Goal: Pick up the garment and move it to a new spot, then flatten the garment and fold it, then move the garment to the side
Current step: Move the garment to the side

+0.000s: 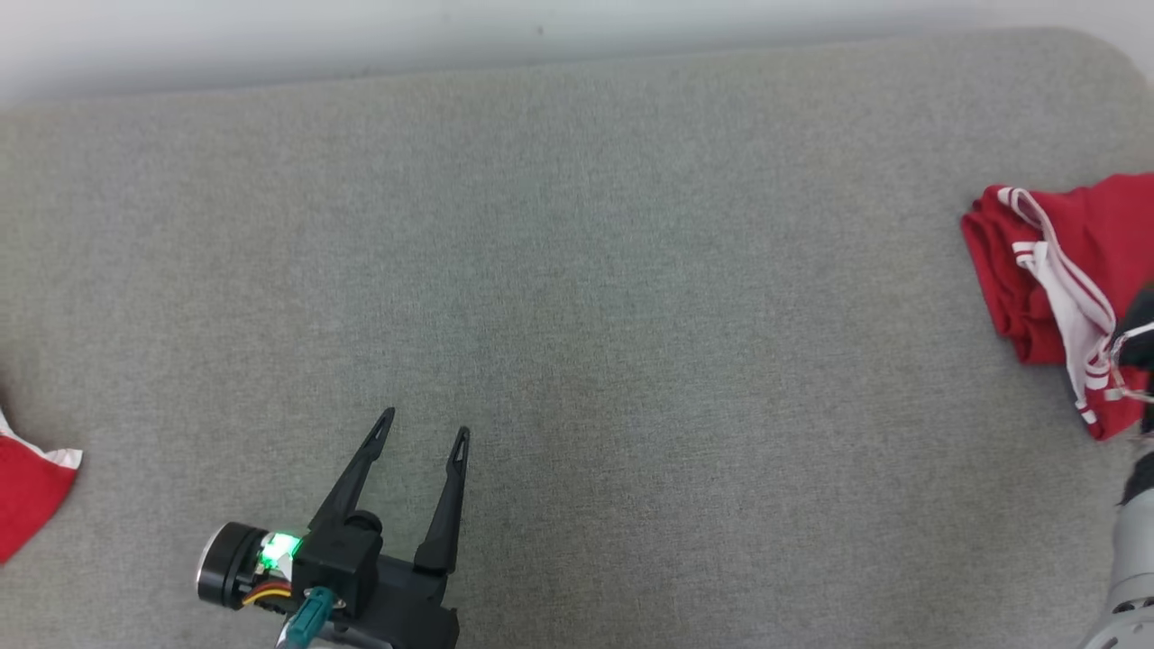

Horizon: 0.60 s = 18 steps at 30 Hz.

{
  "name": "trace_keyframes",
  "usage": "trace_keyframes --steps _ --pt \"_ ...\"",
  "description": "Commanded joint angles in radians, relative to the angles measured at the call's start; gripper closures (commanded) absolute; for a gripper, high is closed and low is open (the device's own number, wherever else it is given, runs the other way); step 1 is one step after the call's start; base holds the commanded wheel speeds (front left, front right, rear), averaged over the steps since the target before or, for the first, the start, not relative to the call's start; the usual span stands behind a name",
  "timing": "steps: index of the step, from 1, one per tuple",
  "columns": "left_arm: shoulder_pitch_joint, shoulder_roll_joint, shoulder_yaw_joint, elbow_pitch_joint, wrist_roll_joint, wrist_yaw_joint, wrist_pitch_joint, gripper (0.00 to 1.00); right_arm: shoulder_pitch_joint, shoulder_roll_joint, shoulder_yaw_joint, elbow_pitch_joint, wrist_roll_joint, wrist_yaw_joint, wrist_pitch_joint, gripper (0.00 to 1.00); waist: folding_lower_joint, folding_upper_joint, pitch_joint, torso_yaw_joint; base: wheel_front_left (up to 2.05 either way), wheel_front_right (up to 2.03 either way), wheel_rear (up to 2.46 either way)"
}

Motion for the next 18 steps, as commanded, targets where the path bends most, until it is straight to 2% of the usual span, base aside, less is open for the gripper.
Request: trace_keyframes --steps 1,5,8,12,18 --pt "0.022 -0.004 0.008 0.009 -0.007 0.006 -0.003 0.00 -0.007 -0.011 0.035 0.061 0.008 -0.003 -0.045 0.00 0.0001 0.0000 -0.053 -0.004 0.00 0.00 0.00" --pt "0.046 -0.007 0.029 0.026 -0.018 0.014 -0.003 0.00 -0.027 -0.029 0.138 0.203 0.051 -0.003 -0.100 0.00 0.0001 0.0000 -0.099 -0.003 0.00 0.00 0.00" --pt "0.061 -0.008 0.041 0.034 -0.023 0.017 -0.003 0.00 -0.030 -0.027 0.190 0.250 0.086 -0.003 -0.107 0.00 0.0001 0.0000 -0.122 -0.002 0.00 0.00 0.00" --pt "0.087 -0.011 0.065 0.052 -0.031 0.020 -0.003 0.00 0.036 0.025 0.328 0.232 0.200 -0.003 -0.108 0.00 0.0001 0.0000 -0.165 0.003 0.00 0.00 0.00" --pt "0.135 -0.015 0.100 0.076 -0.040 0.026 -0.003 0.00 0.179 0.098 0.502 0.137 0.379 -0.003 -0.109 0.00 0.0001 0.0000 -0.233 0.009 0.00 0.00 0.00"
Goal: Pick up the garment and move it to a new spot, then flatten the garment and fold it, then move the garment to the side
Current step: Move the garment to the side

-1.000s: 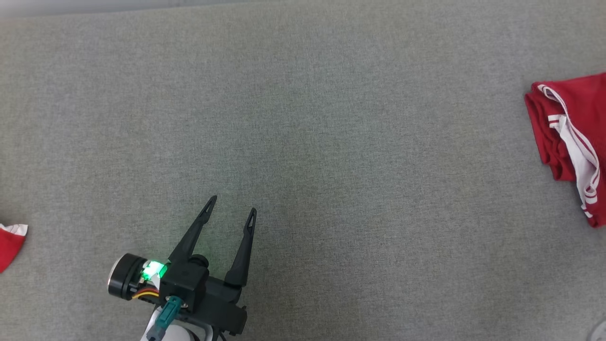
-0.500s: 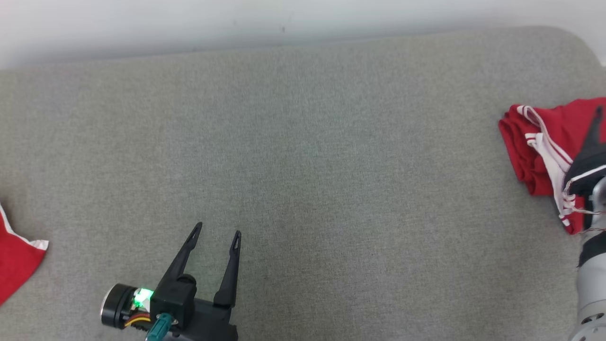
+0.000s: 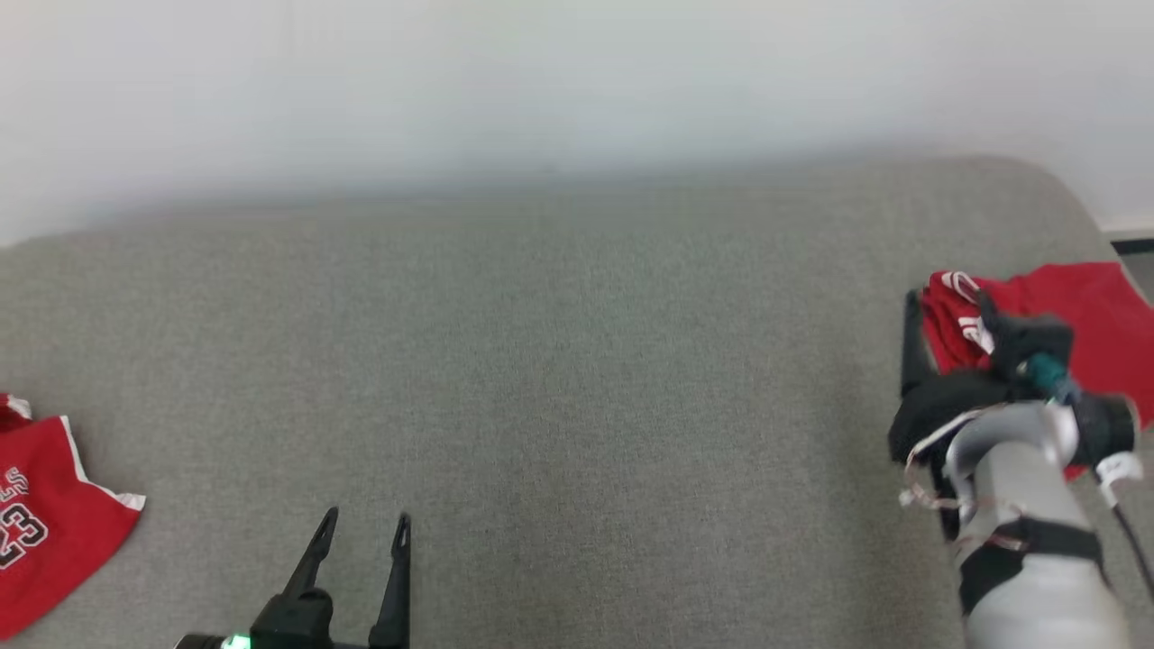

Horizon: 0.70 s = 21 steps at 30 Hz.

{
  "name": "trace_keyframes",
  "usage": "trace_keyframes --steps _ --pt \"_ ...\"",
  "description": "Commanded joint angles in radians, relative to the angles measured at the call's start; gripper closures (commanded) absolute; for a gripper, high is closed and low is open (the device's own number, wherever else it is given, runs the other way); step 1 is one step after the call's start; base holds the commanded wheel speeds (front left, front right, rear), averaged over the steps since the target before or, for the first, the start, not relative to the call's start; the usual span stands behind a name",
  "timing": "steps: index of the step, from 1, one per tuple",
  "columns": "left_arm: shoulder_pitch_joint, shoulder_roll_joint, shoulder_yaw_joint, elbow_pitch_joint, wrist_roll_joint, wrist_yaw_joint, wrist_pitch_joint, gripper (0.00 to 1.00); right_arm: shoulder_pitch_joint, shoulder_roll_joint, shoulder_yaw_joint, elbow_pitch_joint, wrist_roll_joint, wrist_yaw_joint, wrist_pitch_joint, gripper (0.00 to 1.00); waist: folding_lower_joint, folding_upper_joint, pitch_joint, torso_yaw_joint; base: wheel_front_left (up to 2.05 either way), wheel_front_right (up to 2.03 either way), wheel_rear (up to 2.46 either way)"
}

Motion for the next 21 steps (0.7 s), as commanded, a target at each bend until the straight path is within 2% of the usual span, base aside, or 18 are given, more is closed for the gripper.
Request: trace_keyframes --steps 1,9,21 --pt "0.021 -0.003 0.007 0.006 -0.010 0.003 -0.003 0.00 0.046 0.013 0.023 -0.015 0.030 -0.003 -0.004 0.00 0.0002 0.0001 -0.045 0.006 0.00 0.00 0.00" --pt "0.066 -0.010 0.048 0.028 -0.013 0.012 -0.003 0.00 0.225 0.053 0.176 -0.131 0.183 -0.003 -0.004 0.00 0.0002 0.0001 -0.089 0.019 0.00 0.00 0.00" --pt "0.126 -0.019 0.113 0.032 -0.015 0.016 -0.003 0.00 0.469 0.068 0.246 -0.308 0.307 -0.003 -0.004 0.00 0.0002 0.0001 -0.139 0.017 0.00 0.00 0.00"
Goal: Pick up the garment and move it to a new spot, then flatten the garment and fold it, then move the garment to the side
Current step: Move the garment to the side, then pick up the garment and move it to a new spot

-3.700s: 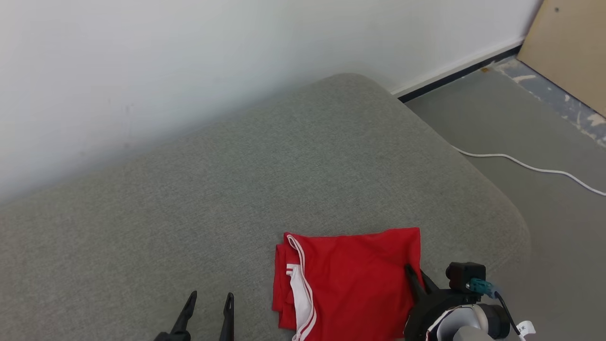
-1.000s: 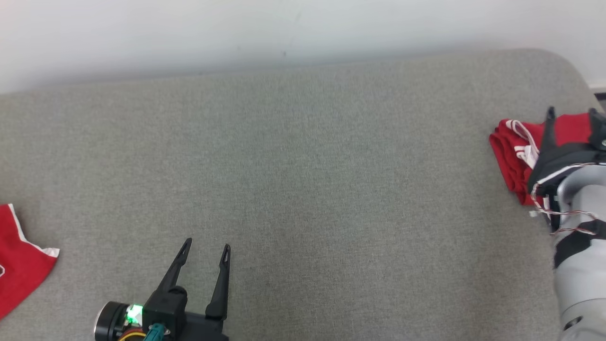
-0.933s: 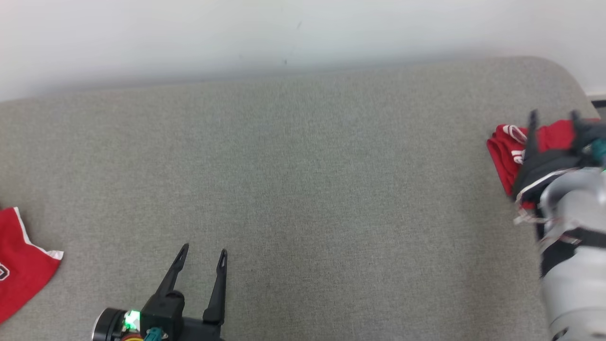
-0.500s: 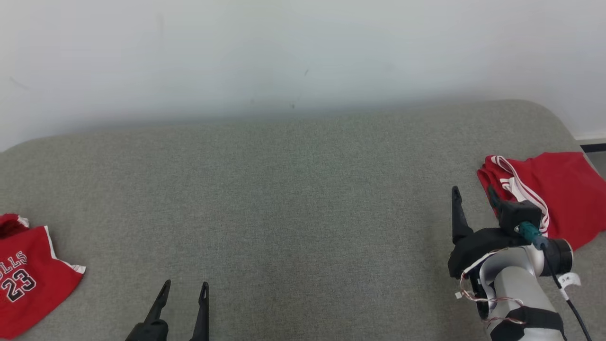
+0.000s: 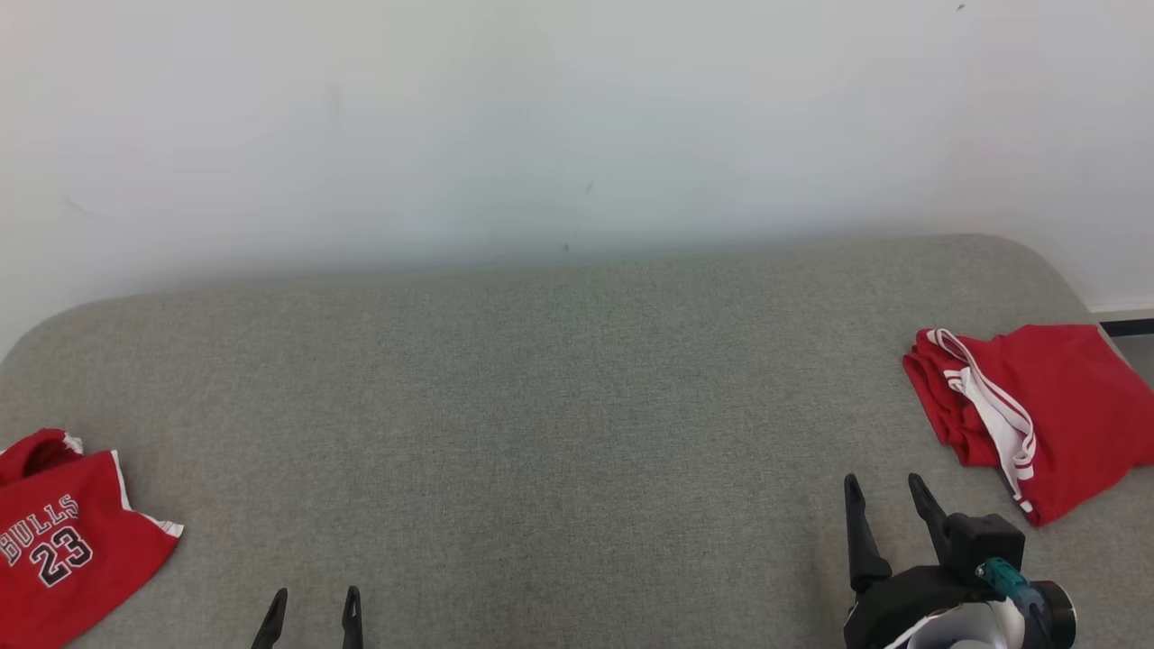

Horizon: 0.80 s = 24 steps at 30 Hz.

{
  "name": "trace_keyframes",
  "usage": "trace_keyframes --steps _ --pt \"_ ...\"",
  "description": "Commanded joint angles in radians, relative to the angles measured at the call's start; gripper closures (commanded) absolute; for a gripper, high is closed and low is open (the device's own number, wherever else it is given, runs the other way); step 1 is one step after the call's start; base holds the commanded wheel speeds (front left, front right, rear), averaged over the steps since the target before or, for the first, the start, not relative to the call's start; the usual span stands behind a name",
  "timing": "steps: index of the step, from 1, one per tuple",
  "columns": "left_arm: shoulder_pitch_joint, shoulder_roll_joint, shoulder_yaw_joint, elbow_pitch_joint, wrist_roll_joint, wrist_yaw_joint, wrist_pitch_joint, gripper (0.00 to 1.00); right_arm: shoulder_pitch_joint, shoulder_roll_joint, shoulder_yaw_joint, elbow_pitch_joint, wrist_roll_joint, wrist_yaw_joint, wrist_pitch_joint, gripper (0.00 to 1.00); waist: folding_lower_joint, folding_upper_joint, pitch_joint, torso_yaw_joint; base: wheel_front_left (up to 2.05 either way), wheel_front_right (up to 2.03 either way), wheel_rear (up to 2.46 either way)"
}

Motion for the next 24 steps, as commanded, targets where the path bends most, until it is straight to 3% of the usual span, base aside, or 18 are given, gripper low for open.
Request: trace_keyframes --steps 1,10,24 --pt "0.017 -0.004 0.008 -0.001 -0.002 0.002 -0.003 0.00 0.021 0.003 0.014 -0.017 0.015 -0.003 -0.004 0.00 0.0001 0.0001 -0.007 -0.004 0.00 0.00 0.00" --pt "0.051 -0.010 0.031 0.005 0.003 -0.005 -0.003 0.00 0.136 0.003 0.049 -0.130 0.070 -0.003 -0.004 0.00 0.0001 0.0001 -0.042 -0.016 0.00 0.00 0.00" --pt "0.067 -0.014 0.059 0.000 0.007 0.003 -0.003 0.00 0.172 0.003 0.060 -0.170 0.082 -0.003 -0.004 0.00 0.0001 0.0001 -0.035 -0.026 0.00 0.00 0.00"
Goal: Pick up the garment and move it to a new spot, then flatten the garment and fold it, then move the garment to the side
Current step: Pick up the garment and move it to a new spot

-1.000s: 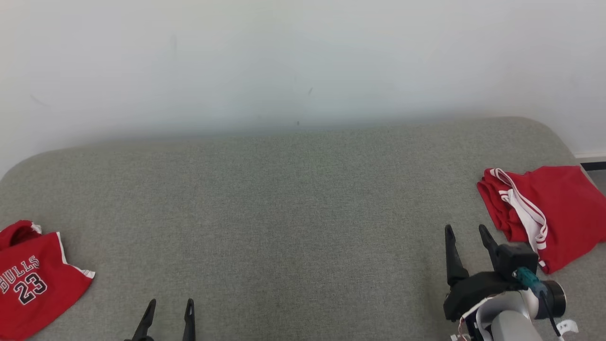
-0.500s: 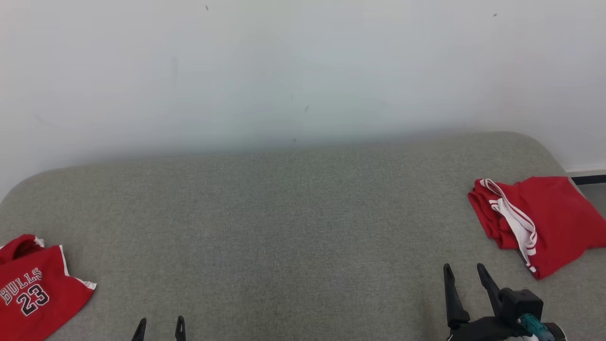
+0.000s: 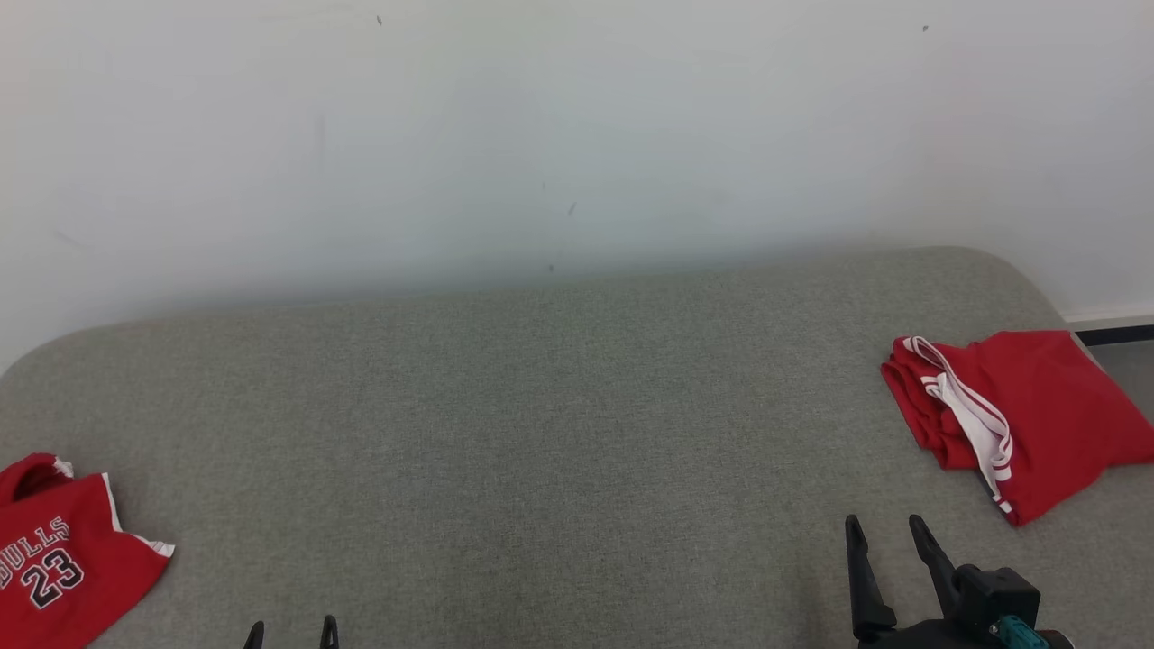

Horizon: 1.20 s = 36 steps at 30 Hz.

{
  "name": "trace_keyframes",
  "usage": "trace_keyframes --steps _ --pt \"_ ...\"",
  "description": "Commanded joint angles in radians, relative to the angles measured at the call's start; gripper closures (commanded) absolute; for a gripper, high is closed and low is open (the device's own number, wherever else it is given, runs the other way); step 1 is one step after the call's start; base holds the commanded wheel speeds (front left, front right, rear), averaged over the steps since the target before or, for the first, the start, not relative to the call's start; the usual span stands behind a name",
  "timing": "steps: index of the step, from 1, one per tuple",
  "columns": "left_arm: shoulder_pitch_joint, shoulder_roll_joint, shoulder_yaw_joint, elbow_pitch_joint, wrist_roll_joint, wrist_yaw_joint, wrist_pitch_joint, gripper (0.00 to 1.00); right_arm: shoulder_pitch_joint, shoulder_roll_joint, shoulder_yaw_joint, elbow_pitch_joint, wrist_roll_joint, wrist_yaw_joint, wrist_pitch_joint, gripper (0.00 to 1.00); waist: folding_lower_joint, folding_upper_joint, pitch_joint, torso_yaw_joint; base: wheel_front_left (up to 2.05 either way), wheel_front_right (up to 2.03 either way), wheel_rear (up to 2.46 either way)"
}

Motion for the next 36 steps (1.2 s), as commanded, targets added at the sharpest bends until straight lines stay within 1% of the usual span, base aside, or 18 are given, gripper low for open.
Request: trace_keyframes --steps 1,5,8,16,27,30,31,36 --pt "0.011 -0.003 0.003 -0.003 0.005 0.001 -0.003 0.00 0.006 0.002 0.001 -0.003 -0.003 -0.003 -0.004 0.00 0.0000 0.0000 0.002 0.003 0.00 0.00 0.00" --pt "0.001 -0.003 0.002 -0.001 0.005 -0.003 -0.003 0.00 0.000 0.002 0.004 0.000 0.003 -0.003 -0.004 0.00 0.0000 0.0000 0.011 0.019 0.00 0.00 0.00" --pt "-0.011 -0.003 0.002 -0.004 0.006 0.000 -0.003 0.00 -0.004 0.002 0.008 -0.001 0.011 -0.003 -0.004 0.00 0.0000 0.0000 0.020 0.048 0.00 0.00 0.00" --pt "-0.030 -0.003 0.013 -0.004 0.013 -0.002 -0.003 0.00 -0.017 0.002 0.044 0.002 0.044 -0.003 -0.004 0.00 0.0000 0.0000 0.037 0.170 0.00 0.00 0.00" --pt "-0.019 0.003 0.068 0.006 0.008 -0.008 -0.003 0.00 -0.033 0.002 0.102 0.012 0.068 -0.003 -0.004 0.00 0.0000 0.0000 0.055 0.362 0.00 0.00 0.00" --pt "-0.016 0.004 0.084 0.007 0.010 -0.005 -0.003 0.00 -0.038 0.002 0.124 0.015 0.078 -0.003 -0.004 0.00 0.0000 0.0000 0.059 0.407 0.00 0.00 0.00" --pt "-0.016 0.004 0.084 0.007 0.010 -0.005 -0.003 0.00 -0.038 0.002 0.124 0.015 0.078 -0.003 -0.004 0.00 0.0000 0.0000 0.059 0.407 0.00 0.00 0.00" --pt "-0.026 0.004 0.099 0.013 0.014 -0.008 -0.003 0.00 -0.043 0.001 0.156 0.017 0.090 -0.003 -0.004 0.00 0.0000 0.0000 0.067 0.480 0.00 0.00 0.00"
